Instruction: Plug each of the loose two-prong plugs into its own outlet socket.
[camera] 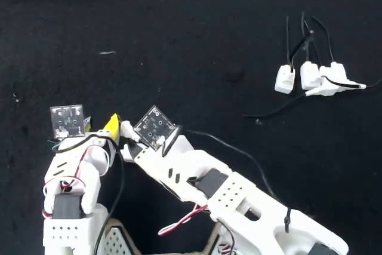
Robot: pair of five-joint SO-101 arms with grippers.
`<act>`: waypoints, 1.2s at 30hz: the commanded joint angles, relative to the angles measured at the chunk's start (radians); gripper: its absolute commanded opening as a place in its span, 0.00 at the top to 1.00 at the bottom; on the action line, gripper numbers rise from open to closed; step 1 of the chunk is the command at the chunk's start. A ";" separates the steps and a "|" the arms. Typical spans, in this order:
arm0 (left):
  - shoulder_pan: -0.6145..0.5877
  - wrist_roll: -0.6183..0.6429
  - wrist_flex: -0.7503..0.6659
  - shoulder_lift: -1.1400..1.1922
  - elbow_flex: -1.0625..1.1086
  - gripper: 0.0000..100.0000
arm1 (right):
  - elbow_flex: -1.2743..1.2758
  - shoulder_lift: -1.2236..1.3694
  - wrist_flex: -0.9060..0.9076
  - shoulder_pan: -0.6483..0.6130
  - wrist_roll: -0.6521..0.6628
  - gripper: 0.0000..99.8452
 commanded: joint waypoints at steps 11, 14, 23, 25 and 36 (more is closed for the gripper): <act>0.081 -0.060 -0.003 0.011 0.024 0.78 | -0.022 -0.056 -0.008 -0.014 -0.083 0.98; 0.081 -0.061 -0.003 0.011 0.024 0.78 | -0.024 -0.056 -0.008 -0.014 -0.083 0.98; 0.081 -0.063 -0.002 0.011 0.025 0.78 | -0.027 -0.056 -0.008 -0.012 -0.083 0.98; 0.081 -0.063 0.002 0.011 0.025 0.78 | -0.025 -0.059 -0.008 -0.011 -0.083 0.98; 0.082 -0.063 0.006 0.011 0.024 0.78 | 0.035 -0.059 -0.008 0.080 -0.078 0.99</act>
